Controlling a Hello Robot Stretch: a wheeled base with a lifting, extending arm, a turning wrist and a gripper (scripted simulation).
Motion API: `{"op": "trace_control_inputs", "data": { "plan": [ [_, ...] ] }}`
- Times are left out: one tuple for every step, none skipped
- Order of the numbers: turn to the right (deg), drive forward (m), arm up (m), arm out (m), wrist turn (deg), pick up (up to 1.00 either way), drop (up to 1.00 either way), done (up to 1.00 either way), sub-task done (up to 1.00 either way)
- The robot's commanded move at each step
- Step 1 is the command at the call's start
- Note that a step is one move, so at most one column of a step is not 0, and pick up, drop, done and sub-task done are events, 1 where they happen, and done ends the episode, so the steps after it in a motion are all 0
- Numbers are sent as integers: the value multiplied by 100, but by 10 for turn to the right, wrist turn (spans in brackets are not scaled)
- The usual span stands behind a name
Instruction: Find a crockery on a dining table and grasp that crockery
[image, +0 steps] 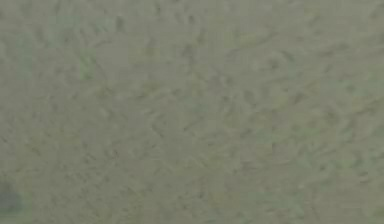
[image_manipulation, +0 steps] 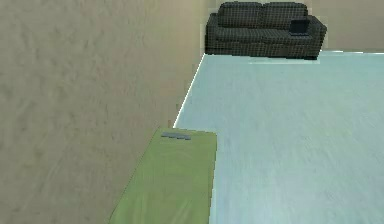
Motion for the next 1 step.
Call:
{"op": "trace_control_inputs", "data": {
  "plan": [
    [0,5,0,0,0,0,0,0,0]
  ]
}}
